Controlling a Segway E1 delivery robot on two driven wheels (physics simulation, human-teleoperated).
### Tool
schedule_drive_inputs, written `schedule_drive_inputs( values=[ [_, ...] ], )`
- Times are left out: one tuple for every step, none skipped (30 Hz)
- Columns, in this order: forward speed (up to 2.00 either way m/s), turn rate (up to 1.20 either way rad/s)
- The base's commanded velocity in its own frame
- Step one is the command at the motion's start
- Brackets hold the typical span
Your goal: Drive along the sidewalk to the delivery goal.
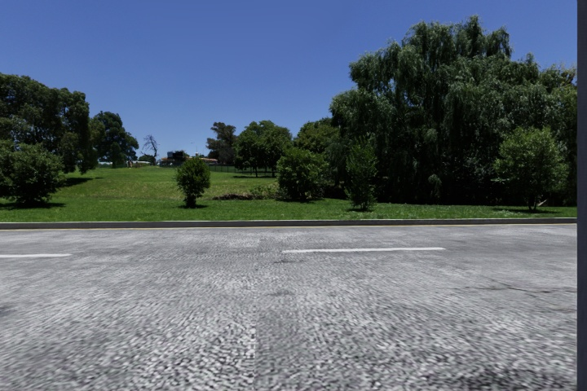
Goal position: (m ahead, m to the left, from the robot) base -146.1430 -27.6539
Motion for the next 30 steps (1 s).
schedule_drive_inputs(
  values=[
    [0.00, 0.00],
    [0.00, 0.00],
    [0.00, 0.00],
    [0.00, 0.00],
    [0.00, 0.00],
    [0.00, 0.00],
    [0.00, 0.00],
    [0.00, 0.00],
    [0.00, 0.00],
    [0.00, 0.00],
    [0.00, 0.00],
    [0.00, 0.00],
    [0.00, 0.00],
    [0.00, 0.00],
    [0.00, 0.00],
    [0.00, 0.00],
    [0.00, 0.00],
    [0.00, 0.00],
    [0.00, 0.00],
    [0.00, 0.00],
    [0.00, 0.00],
    [0.00, 0.00],
    [0.00, 0.00],
    [0.00, 0.00],
    [0.00, 0.00],
    [0.00, 0.00],
    [0.00, 0.00],
    [0.00, 0.00],
    [0.00, 0.00],
    [0.00, 0.00]
  ],
)
